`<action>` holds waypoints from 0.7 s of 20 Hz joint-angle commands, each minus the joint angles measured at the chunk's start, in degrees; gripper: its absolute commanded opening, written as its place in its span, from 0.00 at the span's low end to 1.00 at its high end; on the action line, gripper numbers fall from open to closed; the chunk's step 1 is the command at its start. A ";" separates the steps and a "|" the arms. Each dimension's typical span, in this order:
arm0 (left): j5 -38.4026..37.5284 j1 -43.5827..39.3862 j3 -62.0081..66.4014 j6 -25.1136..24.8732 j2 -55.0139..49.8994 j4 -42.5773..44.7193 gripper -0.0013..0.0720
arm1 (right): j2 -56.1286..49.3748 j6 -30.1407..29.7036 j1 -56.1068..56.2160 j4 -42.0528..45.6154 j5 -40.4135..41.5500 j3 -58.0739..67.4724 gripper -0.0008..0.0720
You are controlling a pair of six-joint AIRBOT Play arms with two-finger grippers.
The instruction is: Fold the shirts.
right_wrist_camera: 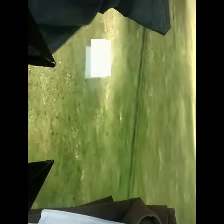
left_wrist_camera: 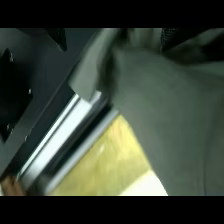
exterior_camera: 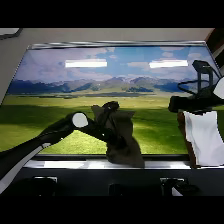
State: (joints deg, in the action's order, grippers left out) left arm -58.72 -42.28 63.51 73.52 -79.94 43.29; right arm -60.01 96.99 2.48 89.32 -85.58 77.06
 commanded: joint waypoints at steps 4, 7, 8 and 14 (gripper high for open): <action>-5.29 16.20 1.92 1.44 1.27 4.52 0.99 | -1.16 -0.33 0.02 -2.08 -1.57 -0.15 0.93; -3.21 30.97 3.10 8.63 0.20 10.29 0.98 | -1.88 -2.58 0.02 -10.73 -1.90 -4.39 0.93; -3.74 34.16 3.06 11.69 -0.98 12.85 0.98 | -1.88 -3.63 0.04 -13.42 -1.66 -7.04 0.93; 1.46 36.39 2.12 12.85 -10.93 4.07 0.88 | -1.88 -5.64 0.02 -20.13 0.76 -22.49 0.94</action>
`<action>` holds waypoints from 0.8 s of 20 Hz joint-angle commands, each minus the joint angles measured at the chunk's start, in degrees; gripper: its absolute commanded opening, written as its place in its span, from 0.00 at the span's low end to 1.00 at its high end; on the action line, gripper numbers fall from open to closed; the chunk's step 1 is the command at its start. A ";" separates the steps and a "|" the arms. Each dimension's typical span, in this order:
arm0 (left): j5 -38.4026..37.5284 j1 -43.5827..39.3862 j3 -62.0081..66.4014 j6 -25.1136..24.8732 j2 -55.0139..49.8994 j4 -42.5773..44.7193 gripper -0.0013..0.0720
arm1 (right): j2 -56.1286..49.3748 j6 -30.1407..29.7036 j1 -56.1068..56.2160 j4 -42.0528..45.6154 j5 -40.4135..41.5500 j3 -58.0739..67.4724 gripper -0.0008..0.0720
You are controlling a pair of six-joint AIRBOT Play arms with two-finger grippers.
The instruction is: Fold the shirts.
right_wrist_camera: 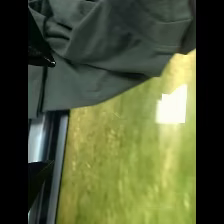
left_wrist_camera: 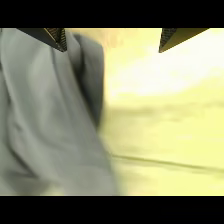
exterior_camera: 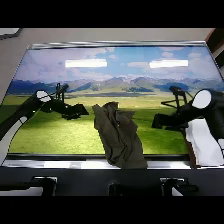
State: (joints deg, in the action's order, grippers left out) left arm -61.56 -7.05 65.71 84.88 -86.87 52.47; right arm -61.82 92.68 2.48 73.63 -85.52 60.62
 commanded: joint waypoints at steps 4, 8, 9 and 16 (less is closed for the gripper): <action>16.48 -3.10 -0.04 0.46 -6.67 -14.93 0.88 | -0.07 -1.46 0.04 -6.51 0.09 -9.01 0.94; 24.76 -6.62 -0.04 0.66 -8.94 -20.15 0.88 | -0.07 -1.42 0.04 -7.10 0.37 -9.01 0.93; 25.88 -7.26 -0.04 0.68 -9.55 -21.27 0.88 | -0.07 -1.42 0.04 -7.13 0.33 -9.01 0.93; 27.63 -8.09 -0.04 0.26 -10.95 -22.47 0.06 | -0.07 -1.31 0.04 -4.68 0.50 -10.27 0.98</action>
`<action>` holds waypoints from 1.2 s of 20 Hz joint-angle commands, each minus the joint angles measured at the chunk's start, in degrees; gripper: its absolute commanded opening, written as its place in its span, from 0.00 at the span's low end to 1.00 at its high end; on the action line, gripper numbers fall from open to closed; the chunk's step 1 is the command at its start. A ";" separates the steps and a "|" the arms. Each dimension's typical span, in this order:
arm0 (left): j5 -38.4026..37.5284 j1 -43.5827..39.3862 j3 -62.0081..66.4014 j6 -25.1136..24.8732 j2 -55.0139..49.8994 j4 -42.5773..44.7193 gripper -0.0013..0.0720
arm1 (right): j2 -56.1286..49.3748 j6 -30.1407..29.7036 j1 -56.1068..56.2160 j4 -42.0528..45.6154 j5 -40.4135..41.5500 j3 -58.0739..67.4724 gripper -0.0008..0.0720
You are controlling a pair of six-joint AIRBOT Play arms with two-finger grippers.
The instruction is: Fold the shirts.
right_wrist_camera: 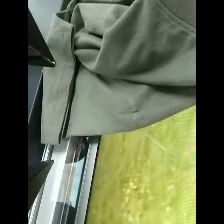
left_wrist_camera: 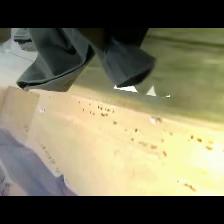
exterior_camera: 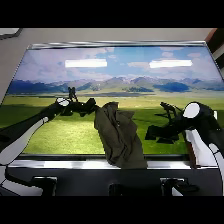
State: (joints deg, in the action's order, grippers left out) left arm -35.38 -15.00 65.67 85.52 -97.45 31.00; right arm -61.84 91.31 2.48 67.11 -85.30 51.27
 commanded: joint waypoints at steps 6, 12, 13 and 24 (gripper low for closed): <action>-0.59 0.52 0.00 -4.44 0.79 -0.81 0.05 | -0.04 -3.19 0.04 -6.75 3.10 -18.08 0.98; -1.88 0.52 0.00 -4.79 2.58 -0.79 0.06 | -0.66 -3.69 0.04 -14.05 13.38 -25.42 0.97; -2.38 0.52 0.00 -4.81 2.69 -0.79 0.06 | -1.46 -3.69 0.04 -15.39 14.60 -25.53 0.97; -7.28 2.21 0.02 -14.10 7.23 -0.76 0.05 | -5.81 -2.86 8.00 -18.27 21.79 -21.64 0.07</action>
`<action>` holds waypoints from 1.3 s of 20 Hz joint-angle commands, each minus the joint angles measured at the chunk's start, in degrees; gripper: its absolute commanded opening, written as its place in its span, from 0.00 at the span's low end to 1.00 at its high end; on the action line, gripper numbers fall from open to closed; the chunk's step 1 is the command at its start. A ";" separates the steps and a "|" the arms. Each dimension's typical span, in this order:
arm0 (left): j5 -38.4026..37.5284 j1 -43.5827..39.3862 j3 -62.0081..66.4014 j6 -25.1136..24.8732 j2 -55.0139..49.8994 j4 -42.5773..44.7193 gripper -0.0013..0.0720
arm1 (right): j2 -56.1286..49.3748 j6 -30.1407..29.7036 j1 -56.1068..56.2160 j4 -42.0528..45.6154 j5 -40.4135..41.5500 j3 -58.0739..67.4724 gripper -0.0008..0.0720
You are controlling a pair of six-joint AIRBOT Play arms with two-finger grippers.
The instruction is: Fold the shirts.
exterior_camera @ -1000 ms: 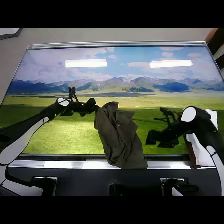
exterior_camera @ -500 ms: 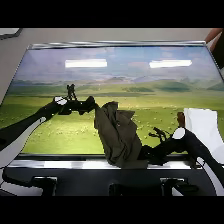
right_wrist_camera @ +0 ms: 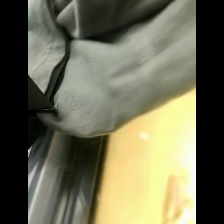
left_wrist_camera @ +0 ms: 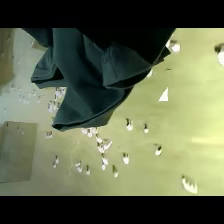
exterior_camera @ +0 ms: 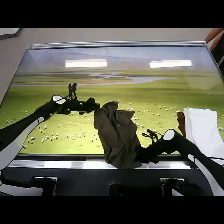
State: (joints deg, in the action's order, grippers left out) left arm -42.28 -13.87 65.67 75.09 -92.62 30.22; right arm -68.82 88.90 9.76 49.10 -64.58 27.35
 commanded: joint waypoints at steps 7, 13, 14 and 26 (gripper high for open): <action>-0.20 13.75 5.14 -7.98 28.15 12.87 0.05 | 19.08 5.22 -5.42 19.19 3.52 33.11 0.07; 5.97 19.96 19.17 -3.93 51.80 12.87 0.05 | 28.44 5.46 -8.90 28.37 14.19 63.76 0.07; 7.43 19.85 20.52 -3.91 54.69 12.85 0.05 | 28.83 5.51 -8.90 27.34 14.88 66.62 0.07; 3.28 19.87 23.58 2.58 57.13 25.20 0.05 | 25.68 12.02 -8.92 26.80 15.06 75.52 0.07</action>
State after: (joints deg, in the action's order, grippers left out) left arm -33.12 5.96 89.08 74.28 -33.19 48.66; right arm -41.32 97.12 0.84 74.54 -47.44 102.26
